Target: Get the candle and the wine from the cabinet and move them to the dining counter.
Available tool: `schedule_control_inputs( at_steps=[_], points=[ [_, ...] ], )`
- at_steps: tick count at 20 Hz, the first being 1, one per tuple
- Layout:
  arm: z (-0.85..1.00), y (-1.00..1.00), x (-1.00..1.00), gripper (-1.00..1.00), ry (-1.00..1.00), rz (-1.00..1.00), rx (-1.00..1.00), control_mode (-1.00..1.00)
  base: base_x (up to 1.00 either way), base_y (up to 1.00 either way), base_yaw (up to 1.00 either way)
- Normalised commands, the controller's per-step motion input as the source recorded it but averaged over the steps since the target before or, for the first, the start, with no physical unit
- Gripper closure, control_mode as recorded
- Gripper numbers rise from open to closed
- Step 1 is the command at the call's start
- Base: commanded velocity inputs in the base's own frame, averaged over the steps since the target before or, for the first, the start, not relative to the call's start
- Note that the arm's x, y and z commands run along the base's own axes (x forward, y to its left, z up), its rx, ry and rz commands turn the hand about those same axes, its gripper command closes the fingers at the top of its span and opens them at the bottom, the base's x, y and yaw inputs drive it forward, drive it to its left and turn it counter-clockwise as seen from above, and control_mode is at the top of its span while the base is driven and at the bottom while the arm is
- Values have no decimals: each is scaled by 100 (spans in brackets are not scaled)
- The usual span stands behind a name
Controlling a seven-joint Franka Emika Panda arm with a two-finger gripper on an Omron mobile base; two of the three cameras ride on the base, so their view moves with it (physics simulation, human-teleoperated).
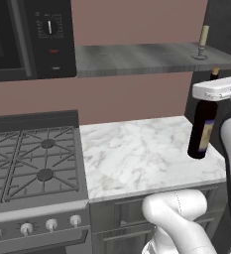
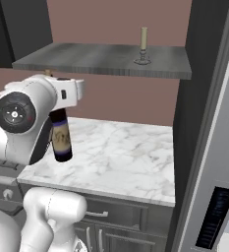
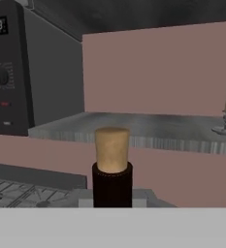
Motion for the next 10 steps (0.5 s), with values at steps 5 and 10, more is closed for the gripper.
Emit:
schedule_control_inputs(
  at_steps=[5, 10],
  points=[
    [0, 19, 10, 100, 6, 0, -3, -100, 0, 0, 0],
    [0, 0, 0, 100, 0, 0, 0, 100, 3, 3, 0]
  ],
)
